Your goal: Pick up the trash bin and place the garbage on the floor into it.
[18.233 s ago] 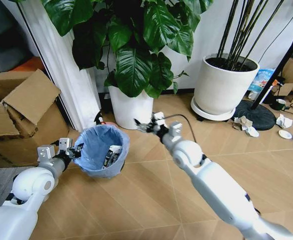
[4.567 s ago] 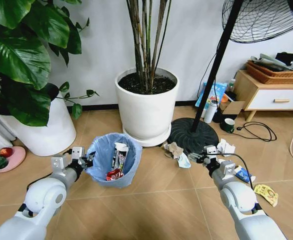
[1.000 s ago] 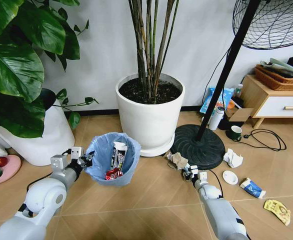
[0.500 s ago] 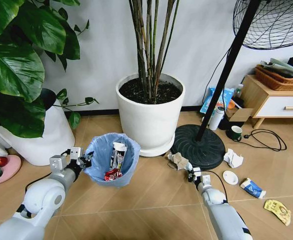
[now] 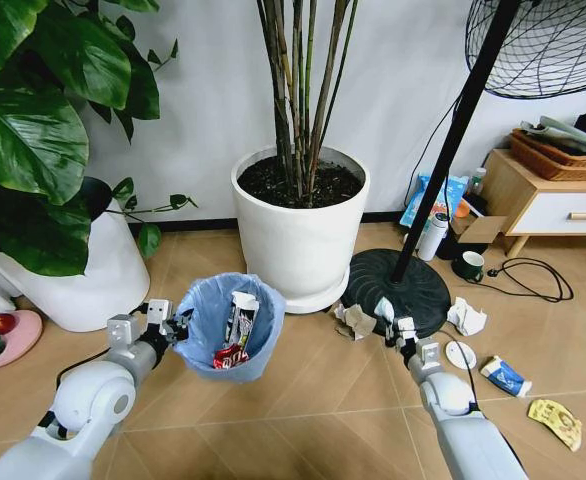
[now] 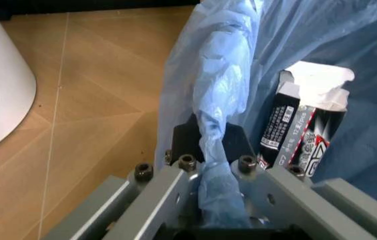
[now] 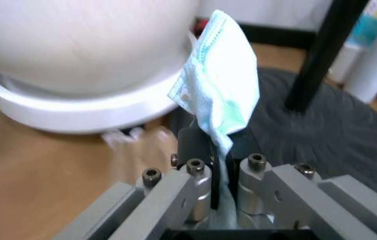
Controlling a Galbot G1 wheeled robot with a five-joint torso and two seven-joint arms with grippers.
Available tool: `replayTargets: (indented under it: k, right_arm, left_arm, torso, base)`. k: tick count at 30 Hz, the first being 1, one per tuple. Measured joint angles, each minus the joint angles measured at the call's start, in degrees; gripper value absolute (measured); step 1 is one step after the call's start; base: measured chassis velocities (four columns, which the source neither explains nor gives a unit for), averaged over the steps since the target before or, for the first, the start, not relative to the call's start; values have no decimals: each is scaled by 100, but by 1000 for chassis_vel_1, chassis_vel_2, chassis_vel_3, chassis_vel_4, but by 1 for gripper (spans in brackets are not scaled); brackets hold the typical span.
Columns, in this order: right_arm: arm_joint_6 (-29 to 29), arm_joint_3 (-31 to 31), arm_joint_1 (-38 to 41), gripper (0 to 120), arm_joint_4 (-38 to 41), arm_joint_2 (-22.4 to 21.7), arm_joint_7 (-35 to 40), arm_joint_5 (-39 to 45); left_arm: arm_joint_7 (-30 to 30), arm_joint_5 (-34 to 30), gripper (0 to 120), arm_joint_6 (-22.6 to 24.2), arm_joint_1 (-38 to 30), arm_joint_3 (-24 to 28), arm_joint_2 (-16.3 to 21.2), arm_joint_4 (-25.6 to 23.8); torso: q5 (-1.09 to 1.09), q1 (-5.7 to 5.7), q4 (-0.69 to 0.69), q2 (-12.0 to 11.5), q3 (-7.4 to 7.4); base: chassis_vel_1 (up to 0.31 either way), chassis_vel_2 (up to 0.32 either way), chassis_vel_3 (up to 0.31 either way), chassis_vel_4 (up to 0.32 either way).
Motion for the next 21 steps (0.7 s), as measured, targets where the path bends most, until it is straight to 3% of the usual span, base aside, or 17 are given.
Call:
replayTargets:
  k: [2,3,7,12,16,21]
  right_arm:
    - [-268,-29,-466,0,1028,-307,-1,450]
    - [-268,-29,-466,0,1028,-307,-1,450]
    - [-590,-10,-923,0,2336,-855,-70,1095]
    - [-875,-160,-841,0,2966,-1220,-57,1619]
    - [-1284,-776,-202,0,3618,-1661,36,2344]
    - [-1528,-1245,240,0,3846,-1833,50,2841]
  left_arm:
    - [74,-4,0,29,-13,40,106,37]
    - [74,-4,0,29,-13,40,106,37]
    - [158,-55,0,66,-94,90,136,99]
    - [237,-59,0,87,-179,145,126,173]
    - [396,-81,0,119,-392,307,137,300]
    - [520,-115,0,173,-576,442,199,394]
  torso:
    - [1,0,-1,0,0]
    - [1,0,-1,0,0]
    - [1,0,-2,0,0]
    - [3,0,-3,0,0]
    - [3,0,0,0,0]
    - [1,0,-1,0,0]
  base:
    - [0,0,0,0]
    - [0,0,0,0]
    - [0,0,0,0]
    - [0,0,0,0]
    - [0,0,0,0]
    - [0,0,0,0]
